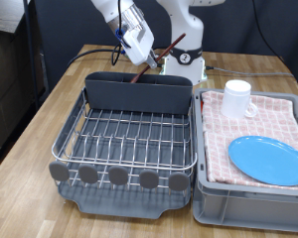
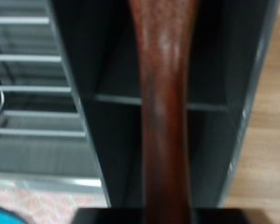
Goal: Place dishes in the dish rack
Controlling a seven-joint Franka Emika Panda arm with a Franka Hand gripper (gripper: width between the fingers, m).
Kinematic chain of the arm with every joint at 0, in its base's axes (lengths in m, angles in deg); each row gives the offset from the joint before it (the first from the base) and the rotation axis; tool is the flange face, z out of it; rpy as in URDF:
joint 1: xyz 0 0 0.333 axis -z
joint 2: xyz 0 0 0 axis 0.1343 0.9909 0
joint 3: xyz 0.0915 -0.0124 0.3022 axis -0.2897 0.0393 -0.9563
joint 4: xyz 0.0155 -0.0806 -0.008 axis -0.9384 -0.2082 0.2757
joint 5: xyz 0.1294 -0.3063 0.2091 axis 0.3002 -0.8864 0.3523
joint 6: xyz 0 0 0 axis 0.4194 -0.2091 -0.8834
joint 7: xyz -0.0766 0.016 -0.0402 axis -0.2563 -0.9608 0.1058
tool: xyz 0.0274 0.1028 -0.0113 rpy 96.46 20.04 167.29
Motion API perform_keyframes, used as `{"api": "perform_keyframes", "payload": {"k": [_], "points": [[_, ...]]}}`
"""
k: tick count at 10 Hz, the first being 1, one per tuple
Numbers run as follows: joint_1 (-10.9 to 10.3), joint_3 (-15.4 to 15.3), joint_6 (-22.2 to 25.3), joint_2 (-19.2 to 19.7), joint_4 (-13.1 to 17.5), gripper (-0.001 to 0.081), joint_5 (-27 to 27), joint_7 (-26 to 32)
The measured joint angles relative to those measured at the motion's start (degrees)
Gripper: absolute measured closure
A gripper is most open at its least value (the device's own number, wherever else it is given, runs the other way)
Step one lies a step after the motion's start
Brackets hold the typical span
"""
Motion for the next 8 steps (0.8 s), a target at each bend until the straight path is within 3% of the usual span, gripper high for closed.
{"api": "perform_keyframes", "payload": {"k": [1, 2, 3, 4, 5, 6, 7, 8], "points": [[0.0, -0.9, -2.4, 0.8, -0.6, 0.0714, -0.4, -1.1], [0.0, -2.2, -4.6, 1.5, -1.0, 0.0519, -0.5, -2.8], [0.0, -3.4, -6.0, 2.3, -1.3, 0.0519, -0.6, -4.0], [0.1, -4.6, -7.3, 3.0, -1.4, 0.0340, -1.1, -5.5], [0.4, -6.1, -8.5, 3.5, -1.5, 0.0340, -2.4, -7.9], [0.8, -7.6, -9.3, 3.8, -1.6, 0.0091, -3.6, -10.4], [1.0, -8.7, -9.9, 3.8, -1.6, 0.0091, -4.5, -12.3], [1.8, -10.2, -10.6, 3.8, -1.7, 0.0022, -7.0, -15.3]]}}
